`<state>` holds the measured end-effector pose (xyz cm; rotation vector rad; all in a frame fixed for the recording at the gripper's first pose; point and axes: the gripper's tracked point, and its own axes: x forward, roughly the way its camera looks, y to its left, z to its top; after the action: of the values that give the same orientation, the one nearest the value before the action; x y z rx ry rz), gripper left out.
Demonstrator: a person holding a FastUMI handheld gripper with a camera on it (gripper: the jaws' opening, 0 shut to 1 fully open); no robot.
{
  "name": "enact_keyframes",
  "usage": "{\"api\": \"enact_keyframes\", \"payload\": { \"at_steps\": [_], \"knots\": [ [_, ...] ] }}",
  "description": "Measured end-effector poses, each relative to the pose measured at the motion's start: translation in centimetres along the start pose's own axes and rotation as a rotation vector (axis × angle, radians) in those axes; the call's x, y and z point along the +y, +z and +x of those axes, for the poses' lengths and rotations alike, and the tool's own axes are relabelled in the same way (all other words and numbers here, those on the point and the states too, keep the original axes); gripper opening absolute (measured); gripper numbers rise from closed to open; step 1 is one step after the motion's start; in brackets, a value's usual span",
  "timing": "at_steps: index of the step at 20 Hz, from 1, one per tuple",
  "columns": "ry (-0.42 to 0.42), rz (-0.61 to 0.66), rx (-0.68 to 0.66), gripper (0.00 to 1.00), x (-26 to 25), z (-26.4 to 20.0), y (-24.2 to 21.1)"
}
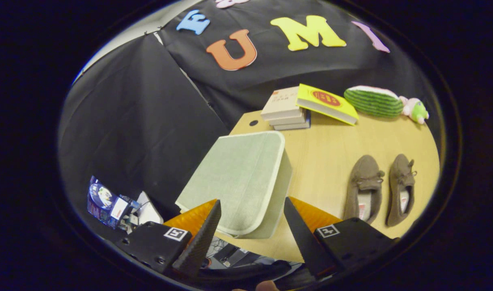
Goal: Open the storage box then place both shoes into the box .Put the left shoe in first, then the right shoe, with the right side of both shoes facing outward in a uniform manner.
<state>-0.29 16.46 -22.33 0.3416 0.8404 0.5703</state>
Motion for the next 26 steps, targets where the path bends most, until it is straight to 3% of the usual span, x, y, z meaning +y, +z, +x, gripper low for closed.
{"api": "enact_keyframes", "payload": {
  "at_steps": [5, 10, 11, 14, 17, 18, 26],
  "knots": [
    [0.056, 0.124, 0.073, 0.97, -0.9, 2.8, -0.9],
    [0.159, 0.293, 0.122, 0.85, -0.4, 4.4, -0.8],
    [0.174, 0.311, 0.131, 0.75, -0.3, 4.4, -0.5],
    [0.169, 0.319, 0.139, 0.6, -0.9, 4.4, -0.9],
    [0.186, 0.398, 0.146, 0.12, -0.6, 4.0, -0.5],
    [0.189, 0.424, 0.164, 0.09, -0.4, 3.7, -0.6],
    [0.271, 0.382, 0.098, 0.06, 4.3, 0.8, 3.7]
  ]
}}
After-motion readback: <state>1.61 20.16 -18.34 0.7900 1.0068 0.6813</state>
